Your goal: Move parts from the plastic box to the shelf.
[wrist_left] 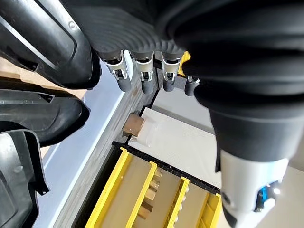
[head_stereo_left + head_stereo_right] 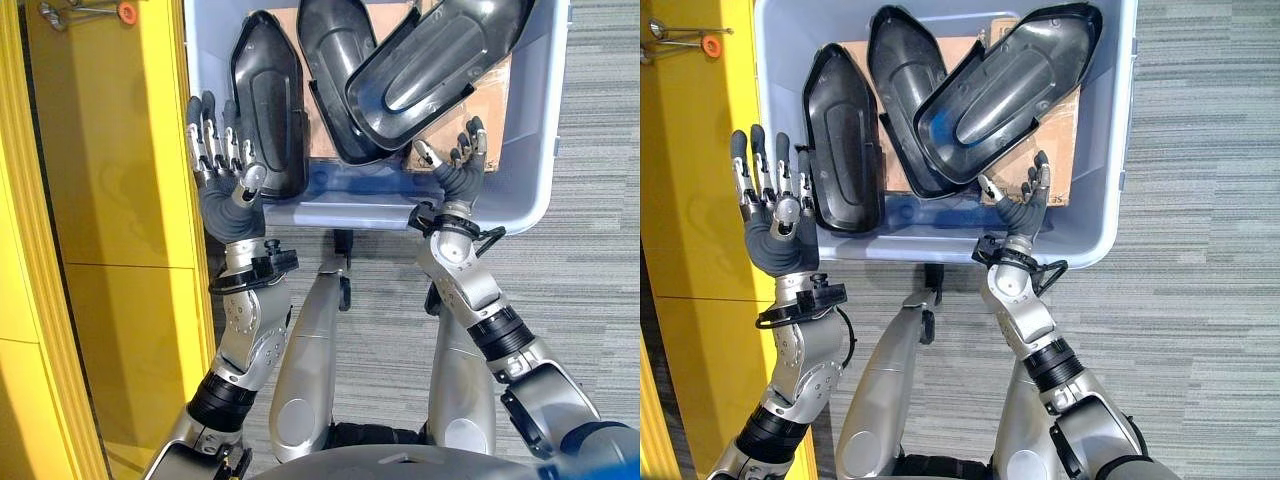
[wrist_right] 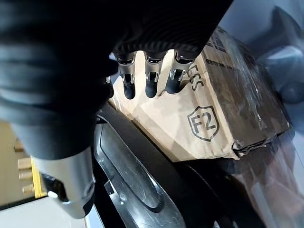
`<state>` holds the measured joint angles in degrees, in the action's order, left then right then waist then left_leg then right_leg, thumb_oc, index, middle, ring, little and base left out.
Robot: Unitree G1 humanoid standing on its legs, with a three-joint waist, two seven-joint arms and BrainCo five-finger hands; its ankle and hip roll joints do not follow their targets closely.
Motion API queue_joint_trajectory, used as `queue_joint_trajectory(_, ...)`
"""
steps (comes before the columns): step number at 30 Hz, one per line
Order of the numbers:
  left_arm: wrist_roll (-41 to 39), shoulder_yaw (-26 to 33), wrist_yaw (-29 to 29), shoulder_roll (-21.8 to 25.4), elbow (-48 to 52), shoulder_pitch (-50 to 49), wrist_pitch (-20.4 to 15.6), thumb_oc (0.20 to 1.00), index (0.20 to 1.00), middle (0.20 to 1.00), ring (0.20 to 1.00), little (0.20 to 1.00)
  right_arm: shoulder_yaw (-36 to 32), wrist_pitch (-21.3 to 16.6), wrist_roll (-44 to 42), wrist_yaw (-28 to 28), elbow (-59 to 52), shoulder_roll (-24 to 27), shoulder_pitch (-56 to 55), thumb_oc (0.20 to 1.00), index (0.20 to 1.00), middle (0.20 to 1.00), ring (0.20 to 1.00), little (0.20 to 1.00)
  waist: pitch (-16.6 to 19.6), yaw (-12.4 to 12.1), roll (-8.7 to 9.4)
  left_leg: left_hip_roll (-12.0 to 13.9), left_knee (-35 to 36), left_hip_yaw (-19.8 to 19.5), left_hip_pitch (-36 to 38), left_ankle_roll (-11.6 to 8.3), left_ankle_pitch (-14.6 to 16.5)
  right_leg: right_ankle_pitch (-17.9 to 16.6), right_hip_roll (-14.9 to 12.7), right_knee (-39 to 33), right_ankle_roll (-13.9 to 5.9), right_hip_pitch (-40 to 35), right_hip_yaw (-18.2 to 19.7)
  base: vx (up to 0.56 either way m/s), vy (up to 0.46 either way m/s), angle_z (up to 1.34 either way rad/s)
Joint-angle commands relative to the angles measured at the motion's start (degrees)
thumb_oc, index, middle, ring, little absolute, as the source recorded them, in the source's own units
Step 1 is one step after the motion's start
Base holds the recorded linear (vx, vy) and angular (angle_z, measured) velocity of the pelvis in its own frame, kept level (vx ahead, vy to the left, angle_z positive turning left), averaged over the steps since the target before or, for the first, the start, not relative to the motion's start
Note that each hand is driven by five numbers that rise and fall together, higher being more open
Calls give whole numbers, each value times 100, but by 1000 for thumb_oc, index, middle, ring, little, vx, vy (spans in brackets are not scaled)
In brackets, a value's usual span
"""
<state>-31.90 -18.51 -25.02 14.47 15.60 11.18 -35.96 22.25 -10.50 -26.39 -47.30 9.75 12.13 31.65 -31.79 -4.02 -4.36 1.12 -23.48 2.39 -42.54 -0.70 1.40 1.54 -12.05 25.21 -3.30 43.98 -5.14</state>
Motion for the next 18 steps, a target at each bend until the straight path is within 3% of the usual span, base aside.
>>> queue_joint_trajectory(1, 340, 73, 73, 96, 704, -11, -269, 1000, 1000, 1000, 1000, 1000, 6, 6, -510, 277, -152, -232, -61, 1000, 1000, 1000, 1000, 1000, 199, -121, -153, -366, -41, 333, -146, 247, -32, -73, 192, -145, 65, -268, -196, 0, 0, 0)
queue_joint_trajectory(8, 70, -14, 119, 25, 538, 155, -293, 1000, 1000, 1000, 1000, 1000, -180, -176, -1695, 166, 624, -431, 117, 1000, 1000, 1000, 1000, 1000, 199, -189, -194, -414, -24, 294, -116, 271, -55, -93, 160, -165, 66, -333, -216, 5, 55, 2)
queue_joint_trajectory(11, 573, -101, -216, 15, 375, 363, 54, 1000, 1000, 1000, 1000, 1000, -438, -105, -1504, 305, 1133, -370, 438, 1000, 1000, 1000, 1000, 1000, 199, -255, -169, -436, -40, 287, -120, 314, -45, -109, 142, -185, 43, -388, -276, 14, 67, 6)
queue_joint_trajectory(12, 620, -157, -257, 55, 328, 481, 84, 1000, 1000, 1000, 1000, 1000, -534, 258, -1697, 143, 1242, -286, 660, 1000, 1000, 1000, 1000, 1000, 199, -293, -159, -460, -6, 287, -125, 347, -63, -134, 130, -203, 26, -392, -315, 12, 8, 15)
queue_joint_trajectory(15, 486, -196, -177, 113, 330, 578, 139, 1000, 1000, 1000, 1000, 1000, -633, 496, -1191, -329, 1487, -196, 929, 1000, 1000, 1000, 1000, 1000, 199, -368, -87, -433, 1, 271, -148, 372, -51, -194, 139, -275, 7, -427, -385, 4, -81, 14)
queue_joint_trajectory(18, 562, -272, -189, 86, 253, 842, 407, 1000, 1000, 1000, 1000, 1000, -741, 1056, -558, -622, 2202, 64, 1594, 1000, 1000, 1000, 1000, 1000, 199, -440, -59, -434, -9, 232, -198, 377, -35, -148, 167, -233, -2, -403, -451, -2, -20, 15)
